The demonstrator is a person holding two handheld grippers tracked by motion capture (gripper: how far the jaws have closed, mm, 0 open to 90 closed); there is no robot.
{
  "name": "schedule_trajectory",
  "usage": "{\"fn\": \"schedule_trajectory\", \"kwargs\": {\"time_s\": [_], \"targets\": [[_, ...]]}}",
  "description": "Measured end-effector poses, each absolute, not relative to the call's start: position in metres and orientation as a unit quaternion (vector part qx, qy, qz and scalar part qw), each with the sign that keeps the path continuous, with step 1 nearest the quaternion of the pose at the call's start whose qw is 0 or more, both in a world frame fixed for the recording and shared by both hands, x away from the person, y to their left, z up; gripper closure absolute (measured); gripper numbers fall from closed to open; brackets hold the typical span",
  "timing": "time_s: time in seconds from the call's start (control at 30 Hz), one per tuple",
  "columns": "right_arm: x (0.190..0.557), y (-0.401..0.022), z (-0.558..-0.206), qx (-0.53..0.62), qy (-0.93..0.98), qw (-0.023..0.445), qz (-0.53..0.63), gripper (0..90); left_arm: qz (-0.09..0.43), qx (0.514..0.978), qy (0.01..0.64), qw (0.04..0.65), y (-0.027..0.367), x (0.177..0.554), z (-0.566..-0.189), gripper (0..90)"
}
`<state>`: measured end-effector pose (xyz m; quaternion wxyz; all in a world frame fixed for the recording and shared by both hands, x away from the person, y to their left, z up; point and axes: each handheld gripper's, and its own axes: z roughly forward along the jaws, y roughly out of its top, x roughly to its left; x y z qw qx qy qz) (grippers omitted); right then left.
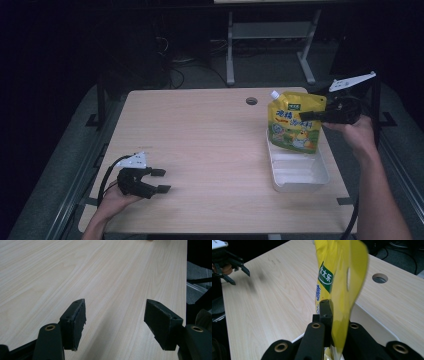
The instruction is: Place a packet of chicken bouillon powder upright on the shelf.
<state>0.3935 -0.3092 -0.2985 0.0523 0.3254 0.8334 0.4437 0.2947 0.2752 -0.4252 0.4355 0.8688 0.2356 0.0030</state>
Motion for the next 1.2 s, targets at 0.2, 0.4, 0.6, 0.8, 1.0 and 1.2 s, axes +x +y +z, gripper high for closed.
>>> {"fn": "schedule_trajectory", "kwargs": {"time_s": [0.2,0.4,0.6,0.8,1.0,1.2], "targets": [[0.396,-0.307,-0.305,0.328,0.837,0.052,0.435,89.2,0.002,0.870,0.236,0.434,0.275,0.296,-0.426,33.4],[0.399,-0.302,-0.317,0.326,0.843,0.054,0.425,89.1,-0.001,0.869,0.237,0.435,0.275,0.296,-0.427,33.5],[0.400,-0.304,-0.330,0.330,0.838,0.048,0.432,88.4,-0.004,0.867,0.237,0.438,0.275,0.297,-0.428,33.5],[0.396,-0.308,-0.334,0.345,0.832,0.050,0.432,87.2,-0.004,0.867,0.236,0.439,0.275,0.296,-0.427,33.4],[0.393,-0.311,-0.336,0.356,0.827,0.051,0.432,86.2,-0.004,0.867,0.234,0.439,0.274,0.296,-0.427,33.5],[0.388,-0.318,-0.329,0.368,0.813,0.059,0.447,79.5,-0.006,0.868,0.231,0.439,0.273,0.296,-0.427,33.4]]}}
